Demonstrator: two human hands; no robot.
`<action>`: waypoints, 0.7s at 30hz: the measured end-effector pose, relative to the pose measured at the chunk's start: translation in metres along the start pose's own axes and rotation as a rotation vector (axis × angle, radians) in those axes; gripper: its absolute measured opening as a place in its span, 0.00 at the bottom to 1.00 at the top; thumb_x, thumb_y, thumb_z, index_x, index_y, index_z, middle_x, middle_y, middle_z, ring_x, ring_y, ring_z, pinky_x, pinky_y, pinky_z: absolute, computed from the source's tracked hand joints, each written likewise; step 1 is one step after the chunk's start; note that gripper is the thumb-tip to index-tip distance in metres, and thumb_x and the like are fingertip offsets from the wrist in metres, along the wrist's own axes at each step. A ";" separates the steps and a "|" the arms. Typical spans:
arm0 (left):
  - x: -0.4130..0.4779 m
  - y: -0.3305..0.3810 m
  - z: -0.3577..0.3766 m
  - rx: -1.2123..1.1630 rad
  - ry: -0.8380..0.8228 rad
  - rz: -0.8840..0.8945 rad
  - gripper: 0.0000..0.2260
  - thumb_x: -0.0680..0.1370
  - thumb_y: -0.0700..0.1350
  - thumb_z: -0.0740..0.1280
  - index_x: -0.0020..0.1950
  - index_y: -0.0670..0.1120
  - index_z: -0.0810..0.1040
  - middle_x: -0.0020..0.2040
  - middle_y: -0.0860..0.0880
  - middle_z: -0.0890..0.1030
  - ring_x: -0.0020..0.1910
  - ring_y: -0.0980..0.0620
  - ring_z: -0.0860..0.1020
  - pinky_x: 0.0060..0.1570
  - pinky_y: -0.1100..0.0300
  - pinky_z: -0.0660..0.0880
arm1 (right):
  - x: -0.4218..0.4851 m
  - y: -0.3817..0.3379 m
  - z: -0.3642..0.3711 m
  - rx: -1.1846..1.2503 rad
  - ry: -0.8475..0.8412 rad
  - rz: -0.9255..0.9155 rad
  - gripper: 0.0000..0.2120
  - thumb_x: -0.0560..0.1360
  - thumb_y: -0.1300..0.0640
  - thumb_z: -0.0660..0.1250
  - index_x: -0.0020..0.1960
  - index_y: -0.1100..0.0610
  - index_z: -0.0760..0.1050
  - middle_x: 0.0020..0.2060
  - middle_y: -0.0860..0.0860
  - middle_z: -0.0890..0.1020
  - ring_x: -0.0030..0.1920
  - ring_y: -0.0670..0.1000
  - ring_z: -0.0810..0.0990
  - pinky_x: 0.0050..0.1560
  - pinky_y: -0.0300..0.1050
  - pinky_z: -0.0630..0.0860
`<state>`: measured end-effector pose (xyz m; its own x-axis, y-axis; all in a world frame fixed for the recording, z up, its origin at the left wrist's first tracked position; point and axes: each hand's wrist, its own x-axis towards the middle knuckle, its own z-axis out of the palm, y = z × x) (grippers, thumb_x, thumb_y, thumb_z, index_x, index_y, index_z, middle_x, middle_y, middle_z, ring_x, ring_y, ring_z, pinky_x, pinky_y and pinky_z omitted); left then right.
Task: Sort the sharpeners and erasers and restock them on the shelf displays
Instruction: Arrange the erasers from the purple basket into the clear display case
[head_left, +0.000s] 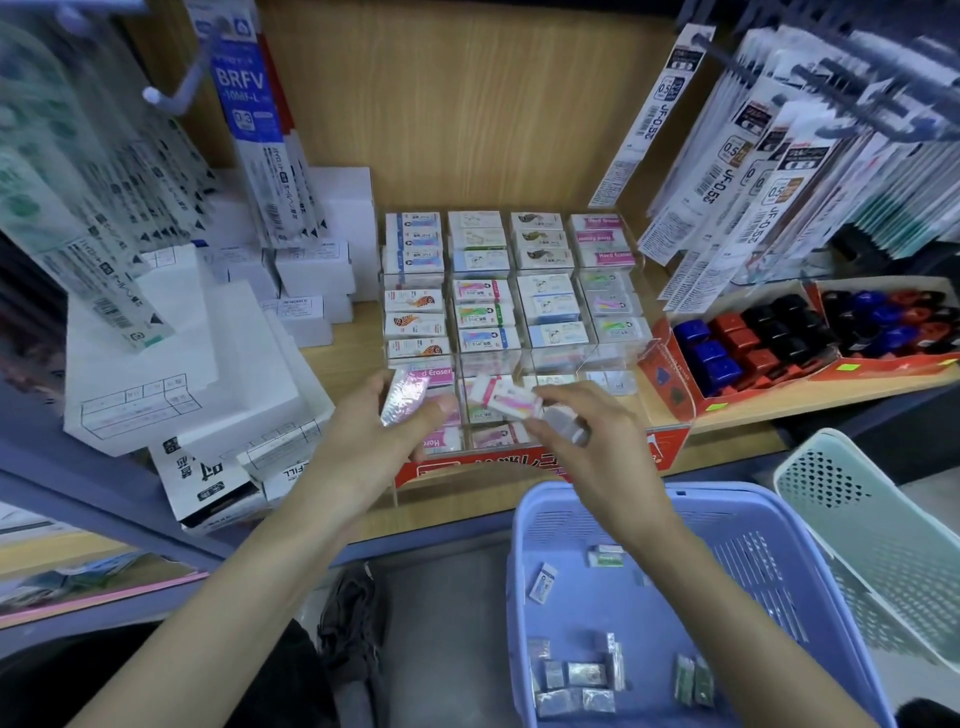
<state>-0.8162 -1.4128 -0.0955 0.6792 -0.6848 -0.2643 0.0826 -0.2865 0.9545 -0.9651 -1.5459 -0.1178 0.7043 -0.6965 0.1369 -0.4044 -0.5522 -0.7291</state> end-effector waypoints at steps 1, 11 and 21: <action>0.002 0.001 -0.001 -0.008 0.022 -0.002 0.09 0.75 0.47 0.69 0.54 0.51 0.75 0.31 0.54 0.78 0.25 0.61 0.72 0.23 0.72 0.66 | 0.008 0.004 -0.003 -0.060 0.003 0.015 0.15 0.75 0.54 0.69 0.61 0.53 0.78 0.55 0.46 0.79 0.40 0.43 0.73 0.43 0.38 0.72; 0.006 0.004 0.001 0.017 0.025 -0.015 0.11 0.76 0.43 0.68 0.58 0.48 0.74 0.38 0.54 0.80 0.25 0.63 0.75 0.23 0.73 0.67 | 0.052 0.004 0.002 -0.701 -0.136 -0.169 0.24 0.73 0.68 0.63 0.66 0.53 0.72 0.59 0.49 0.74 0.48 0.56 0.79 0.28 0.40 0.58; 0.008 0.000 0.002 0.066 -0.006 -0.022 0.08 0.77 0.43 0.67 0.52 0.54 0.74 0.40 0.54 0.82 0.27 0.63 0.76 0.25 0.72 0.68 | 0.056 0.008 0.029 -0.699 -0.048 -0.106 0.13 0.59 0.75 0.68 0.40 0.62 0.78 0.43 0.56 0.74 0.25 0.54 0.63 0.25 0.34 0.49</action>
<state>-0.8127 -1.4198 -0.0974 0.6735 -0.6816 -0.2859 0.0487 -0.3450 0.9373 -0.9121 -1.5767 -0.1354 0.7790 -0.6109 0.1416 -0.6009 -0.7917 -0.1099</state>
